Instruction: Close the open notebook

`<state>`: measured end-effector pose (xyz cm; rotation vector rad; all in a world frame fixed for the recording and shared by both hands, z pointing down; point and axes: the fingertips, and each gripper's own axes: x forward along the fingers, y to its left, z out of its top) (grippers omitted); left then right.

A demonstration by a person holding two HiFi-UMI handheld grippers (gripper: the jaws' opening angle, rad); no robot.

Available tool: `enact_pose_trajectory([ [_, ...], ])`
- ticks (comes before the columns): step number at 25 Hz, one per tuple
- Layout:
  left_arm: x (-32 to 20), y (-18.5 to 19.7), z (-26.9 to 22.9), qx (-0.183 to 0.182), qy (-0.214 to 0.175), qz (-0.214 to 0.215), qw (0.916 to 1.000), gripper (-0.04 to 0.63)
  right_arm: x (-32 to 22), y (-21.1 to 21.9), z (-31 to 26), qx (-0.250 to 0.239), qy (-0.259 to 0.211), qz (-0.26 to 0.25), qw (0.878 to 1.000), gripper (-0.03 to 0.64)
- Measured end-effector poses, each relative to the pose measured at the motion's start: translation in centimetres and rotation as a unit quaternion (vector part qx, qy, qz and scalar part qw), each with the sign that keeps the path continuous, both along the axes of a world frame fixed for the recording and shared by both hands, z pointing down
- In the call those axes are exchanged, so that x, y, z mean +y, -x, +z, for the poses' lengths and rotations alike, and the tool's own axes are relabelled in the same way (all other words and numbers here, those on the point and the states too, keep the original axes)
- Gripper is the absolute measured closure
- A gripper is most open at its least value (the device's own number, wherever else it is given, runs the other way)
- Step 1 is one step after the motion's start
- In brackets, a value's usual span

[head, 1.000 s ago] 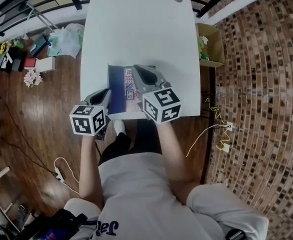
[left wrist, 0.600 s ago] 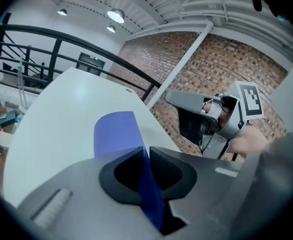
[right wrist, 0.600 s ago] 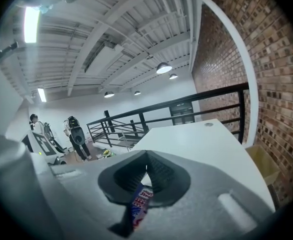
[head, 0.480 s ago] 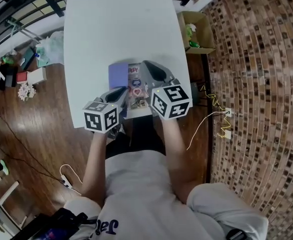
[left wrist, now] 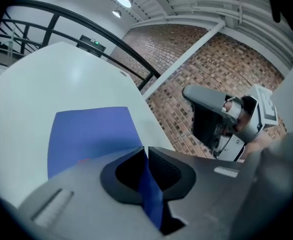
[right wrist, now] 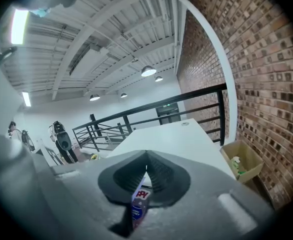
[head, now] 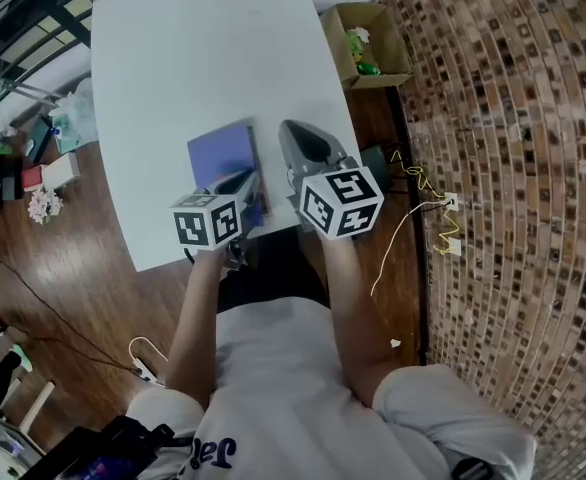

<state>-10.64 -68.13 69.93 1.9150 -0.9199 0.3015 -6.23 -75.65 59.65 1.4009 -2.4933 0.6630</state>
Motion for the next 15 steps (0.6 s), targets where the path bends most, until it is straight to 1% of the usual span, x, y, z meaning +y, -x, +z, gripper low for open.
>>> enact_pose_trajectory([
  [3,0.0,-0.9,1.7,-0.003,0.019,0.001,0.9998,0.552,-0.4,-1.2,0.2,-0.002,0.002,0.011,1.000,0.625],
  [8,-0.4,-1.4,4.0,-0.009,0.048,-0.020,0.9986,0.555,-0.7,-2.6,0.9,-0.001,0.010,0.020,1.000,0.625],
  [12,-0.5,-1.8,4.8,0.018,0.072,-0.042,0.9964,0.580,-0.8,-3.1,1.3,-0.001,0.015,0.020,1.000,0.624],
  [15,-0.6,-1.8,5.6,0.010,0.075,-0.043,0.9962,0.580,-0.9,-3.6,1.7,-0.002,0.017,0.024,1.000,0.624],
])
